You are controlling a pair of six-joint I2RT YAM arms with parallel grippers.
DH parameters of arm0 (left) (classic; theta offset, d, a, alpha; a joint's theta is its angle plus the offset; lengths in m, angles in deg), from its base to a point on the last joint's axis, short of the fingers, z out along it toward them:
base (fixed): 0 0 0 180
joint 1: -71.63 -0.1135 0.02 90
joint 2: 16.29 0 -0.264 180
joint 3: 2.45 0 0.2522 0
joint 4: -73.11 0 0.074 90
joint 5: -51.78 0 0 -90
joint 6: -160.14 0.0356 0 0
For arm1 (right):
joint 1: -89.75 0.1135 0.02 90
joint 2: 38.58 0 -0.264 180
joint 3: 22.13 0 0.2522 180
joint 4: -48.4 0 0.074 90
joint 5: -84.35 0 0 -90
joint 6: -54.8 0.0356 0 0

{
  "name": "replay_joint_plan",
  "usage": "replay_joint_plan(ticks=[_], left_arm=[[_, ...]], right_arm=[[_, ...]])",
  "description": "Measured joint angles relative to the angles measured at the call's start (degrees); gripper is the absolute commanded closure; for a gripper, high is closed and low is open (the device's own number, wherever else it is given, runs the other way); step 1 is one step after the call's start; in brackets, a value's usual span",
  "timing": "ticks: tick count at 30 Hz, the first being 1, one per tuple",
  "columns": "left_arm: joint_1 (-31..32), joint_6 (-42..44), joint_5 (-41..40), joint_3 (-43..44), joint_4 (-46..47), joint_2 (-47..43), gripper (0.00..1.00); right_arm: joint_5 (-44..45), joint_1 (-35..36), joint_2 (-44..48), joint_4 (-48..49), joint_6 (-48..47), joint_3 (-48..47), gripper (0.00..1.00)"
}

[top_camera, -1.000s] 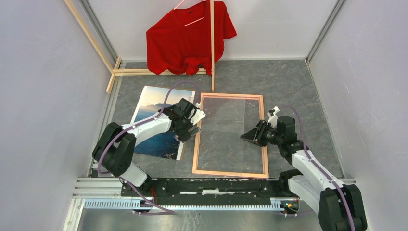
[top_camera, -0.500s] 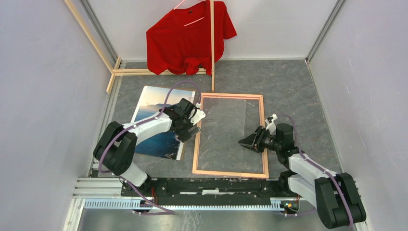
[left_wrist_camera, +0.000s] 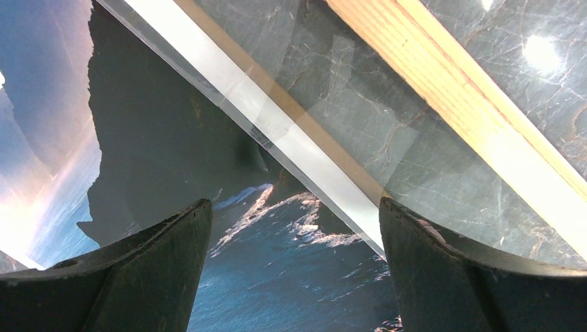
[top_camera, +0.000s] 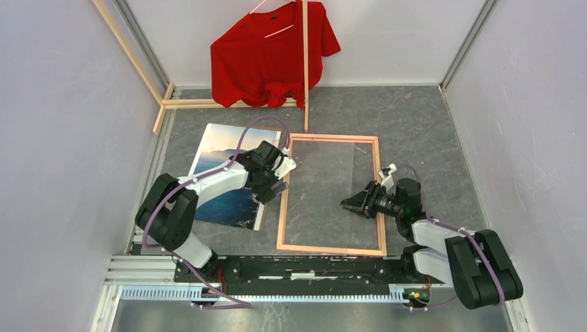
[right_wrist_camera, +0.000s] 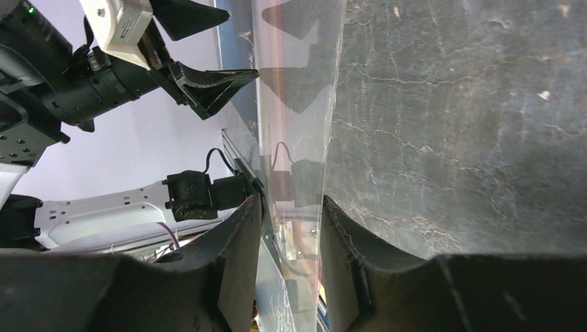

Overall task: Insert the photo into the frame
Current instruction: Place the photo frame item in the photo frame.

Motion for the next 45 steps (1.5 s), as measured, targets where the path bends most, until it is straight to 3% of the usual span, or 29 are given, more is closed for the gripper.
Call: replay_joint_plan(ticks=[2, 7, 12, 15, 23, 27, 35, 45], left_arm=[[0.04, 0.00, -0.02, 0.00, 0.00, 0.07, 0.04], [0.09, 0.00, -0.04, 0.09, -0.02, 0.20, 0.04], [0.09, 0.00, -0.13, 0.17, -0.11, 0.22, 0.01], [0.11, 0.00, -0.48, 0.96, -0.85, 0.24, 0.00], [0.28, 0.02, -2.08, 6.27, -3.74, 0.22, 0.00], [0.07, 0.04, -3.41, 8.26, -3.93, 0.22, 0.00], [-0.66, 0.02, -4.76, 9.64, -4.02, 0.35, 0.00], [-0.85, 0.02, -4.79, 10.27, -4.02, 2.80, 0.00]], right_arm=[[-0.44, 0.15, -0.57, 1.88, 0.48, 0.00, 0.60], [-0.81, 0.92, -2.36, 4.61, 1.29, 0.00, 0.74], [-0.76, 1.16, -2.97, 3.61, 0.15, -0.98, 1.00], [-0.50, 1.14, -3.04, -2.80, -3.93, -4.76, 1.00], [10.01, -0.50, -2.16, -38.84, -29.68, -29.44, 1.00], [14.23, -3.52, 0.26, -47.87, -36.37, -31.10, 1.00], [16.48, -5.11, 0.31, -58.73, -44.46, -31.10, 1.00], [19.52, -5.11, 0.20, -63.39, -48.26, -34.71, 1.00]])
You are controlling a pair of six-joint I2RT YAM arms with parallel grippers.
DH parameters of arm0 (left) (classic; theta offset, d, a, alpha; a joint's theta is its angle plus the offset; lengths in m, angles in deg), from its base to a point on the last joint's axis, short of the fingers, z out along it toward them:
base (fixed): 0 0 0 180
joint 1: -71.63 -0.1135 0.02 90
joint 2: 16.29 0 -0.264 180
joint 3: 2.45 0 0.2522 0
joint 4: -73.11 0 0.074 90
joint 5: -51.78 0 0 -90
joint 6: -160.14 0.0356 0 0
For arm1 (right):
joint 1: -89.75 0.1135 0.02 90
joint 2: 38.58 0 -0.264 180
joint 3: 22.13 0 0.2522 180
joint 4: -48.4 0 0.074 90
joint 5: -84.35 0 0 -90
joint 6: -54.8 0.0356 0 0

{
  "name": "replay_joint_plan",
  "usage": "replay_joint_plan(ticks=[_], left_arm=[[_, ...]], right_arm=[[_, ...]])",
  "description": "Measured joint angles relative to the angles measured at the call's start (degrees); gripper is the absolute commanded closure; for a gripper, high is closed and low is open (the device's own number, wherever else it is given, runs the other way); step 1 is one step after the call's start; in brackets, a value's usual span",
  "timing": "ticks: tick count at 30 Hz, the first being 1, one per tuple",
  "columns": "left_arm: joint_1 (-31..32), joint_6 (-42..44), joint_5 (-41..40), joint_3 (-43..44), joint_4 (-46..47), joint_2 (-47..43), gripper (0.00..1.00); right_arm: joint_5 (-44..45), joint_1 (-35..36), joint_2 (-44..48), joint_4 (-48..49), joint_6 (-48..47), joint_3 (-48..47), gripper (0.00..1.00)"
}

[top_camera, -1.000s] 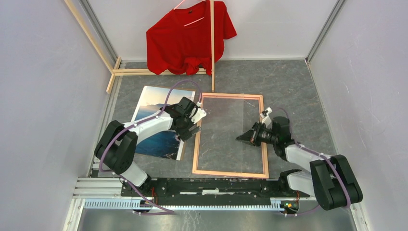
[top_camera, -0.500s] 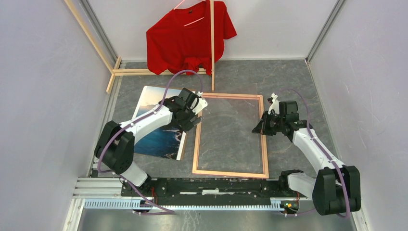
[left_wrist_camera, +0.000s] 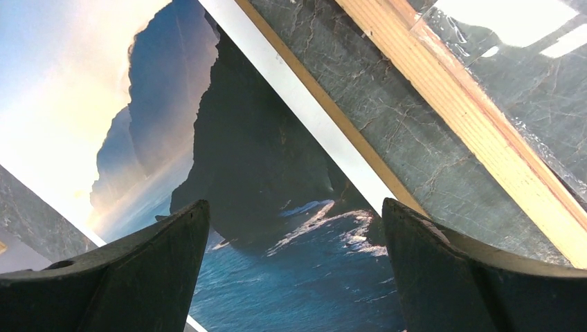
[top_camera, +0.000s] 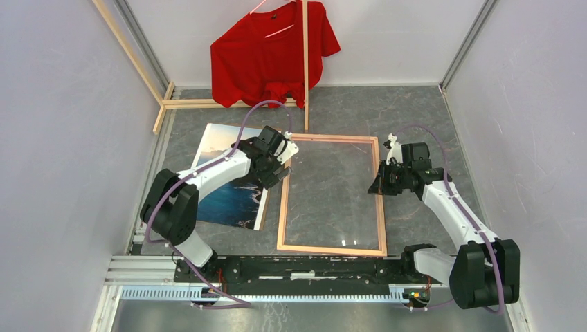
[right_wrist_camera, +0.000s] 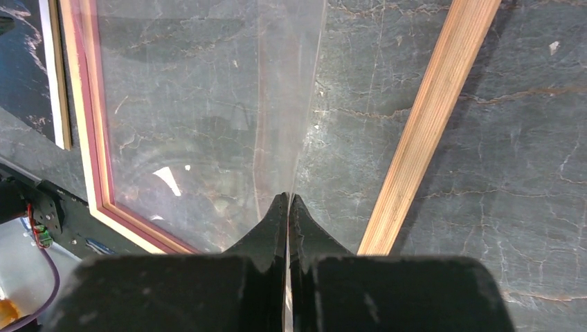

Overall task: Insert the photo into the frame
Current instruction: Place the photo frame item in the photo frame.

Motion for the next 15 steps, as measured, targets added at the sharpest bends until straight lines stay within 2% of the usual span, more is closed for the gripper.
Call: replay_joint_plan(ticks=[15], left_arm=[[0.00, -0.02, 0.20, 0.00, 0.17, 0.00, 0.00]], right_arm=[[0.66, 0.00, 1.42, -0.76, 1.25, 0.50, 1.00]])
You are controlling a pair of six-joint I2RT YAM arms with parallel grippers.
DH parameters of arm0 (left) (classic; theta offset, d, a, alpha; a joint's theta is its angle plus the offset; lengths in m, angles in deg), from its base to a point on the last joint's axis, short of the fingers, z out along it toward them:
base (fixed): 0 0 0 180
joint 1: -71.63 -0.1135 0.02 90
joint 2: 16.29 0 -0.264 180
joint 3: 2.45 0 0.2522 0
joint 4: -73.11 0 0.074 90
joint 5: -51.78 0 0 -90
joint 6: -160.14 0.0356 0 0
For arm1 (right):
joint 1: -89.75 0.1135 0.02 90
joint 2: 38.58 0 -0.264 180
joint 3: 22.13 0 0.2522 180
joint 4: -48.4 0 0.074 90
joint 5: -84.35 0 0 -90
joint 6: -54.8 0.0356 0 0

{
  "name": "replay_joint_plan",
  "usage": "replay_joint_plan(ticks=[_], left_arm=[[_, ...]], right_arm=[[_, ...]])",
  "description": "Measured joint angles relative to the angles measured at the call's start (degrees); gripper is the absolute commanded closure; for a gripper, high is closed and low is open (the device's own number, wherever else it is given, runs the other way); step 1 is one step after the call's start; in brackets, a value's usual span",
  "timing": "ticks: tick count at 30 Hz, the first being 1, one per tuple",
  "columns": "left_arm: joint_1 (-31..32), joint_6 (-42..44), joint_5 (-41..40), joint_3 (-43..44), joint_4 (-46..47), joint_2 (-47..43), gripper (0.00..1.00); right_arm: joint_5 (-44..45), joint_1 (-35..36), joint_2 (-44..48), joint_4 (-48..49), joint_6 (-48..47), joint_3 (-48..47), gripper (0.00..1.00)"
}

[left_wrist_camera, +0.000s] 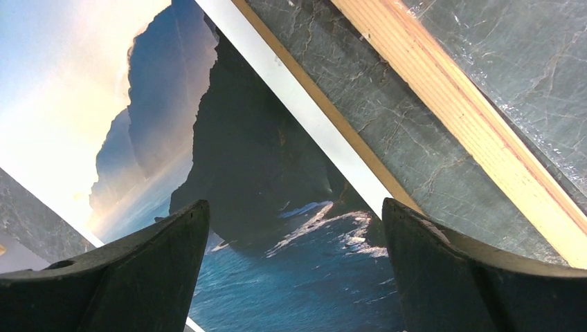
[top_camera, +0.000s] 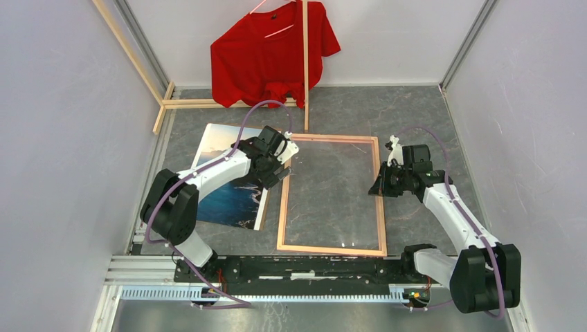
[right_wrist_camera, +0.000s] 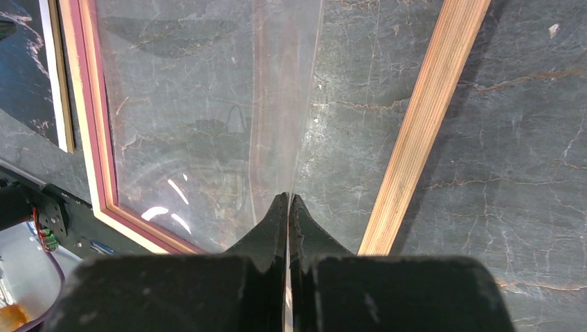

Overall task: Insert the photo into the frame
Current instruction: Place the photo frame item in the photo frame.

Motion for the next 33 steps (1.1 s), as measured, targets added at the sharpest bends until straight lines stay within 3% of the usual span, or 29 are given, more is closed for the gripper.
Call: replay_joint_plan(ticks=[15, 27, 33], left_arm=[[0.00, 0.00, 0.83, 0.00, 0.15, 0.02, 0.00], [0.00, -0.02, 1.66, -2.54, 3.08, 3.26, 0.00], [0.00, -0.04, 1.70, -3.02, 3.65, 4.22, 0.00]], right_arm=[[-0.33, -0.07, 0.81, 0.52, 1.25, 2.21, 1.00], [-9.66, -0.11, 8.63, 7.89, 3.39, 3.87, 1.00], [-11.10, -0.11, 6.86, 9.73, 4.37, 3.87, 1.00]])
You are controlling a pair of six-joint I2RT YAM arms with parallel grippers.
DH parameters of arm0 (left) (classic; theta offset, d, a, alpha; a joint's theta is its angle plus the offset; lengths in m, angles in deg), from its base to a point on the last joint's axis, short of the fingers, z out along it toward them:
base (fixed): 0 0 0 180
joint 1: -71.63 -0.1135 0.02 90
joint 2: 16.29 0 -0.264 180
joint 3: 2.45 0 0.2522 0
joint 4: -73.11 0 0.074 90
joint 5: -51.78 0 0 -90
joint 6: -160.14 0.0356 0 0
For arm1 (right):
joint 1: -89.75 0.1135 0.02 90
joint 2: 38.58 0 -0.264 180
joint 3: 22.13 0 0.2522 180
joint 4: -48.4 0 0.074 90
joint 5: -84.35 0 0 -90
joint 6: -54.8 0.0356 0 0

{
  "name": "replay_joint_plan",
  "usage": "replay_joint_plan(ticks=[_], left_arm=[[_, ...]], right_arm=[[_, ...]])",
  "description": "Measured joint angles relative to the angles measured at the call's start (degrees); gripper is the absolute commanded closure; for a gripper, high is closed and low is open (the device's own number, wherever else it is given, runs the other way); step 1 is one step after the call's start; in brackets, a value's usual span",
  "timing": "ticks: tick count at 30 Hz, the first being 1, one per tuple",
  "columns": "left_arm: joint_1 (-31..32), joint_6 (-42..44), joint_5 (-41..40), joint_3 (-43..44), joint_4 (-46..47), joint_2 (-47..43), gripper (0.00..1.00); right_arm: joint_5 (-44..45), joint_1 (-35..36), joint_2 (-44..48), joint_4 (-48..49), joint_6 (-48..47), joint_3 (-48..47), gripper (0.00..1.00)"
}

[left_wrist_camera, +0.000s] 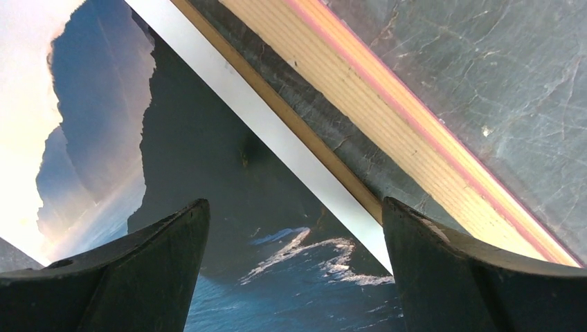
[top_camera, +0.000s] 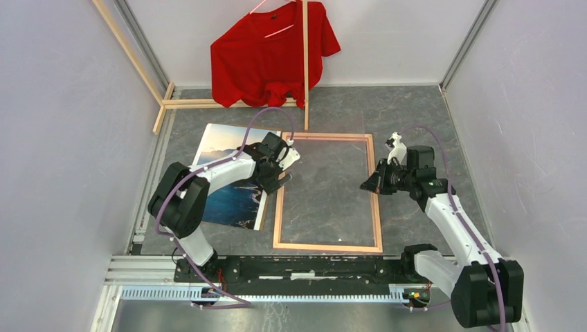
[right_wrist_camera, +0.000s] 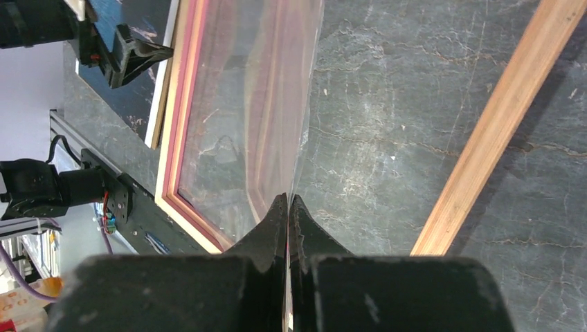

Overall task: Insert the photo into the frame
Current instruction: Place the photo frame item in the photo frame.

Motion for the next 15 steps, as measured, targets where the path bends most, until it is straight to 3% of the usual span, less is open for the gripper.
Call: replay_joint_plan(ticks=[15], left_arm=[[0.00, -0.04, 1.36, -0.46, 1.14, 0.02, 0.00]], right_arm=[[4.68, -0.33, -4.48, -3.19, -0.50, 0.22, 1.00]])
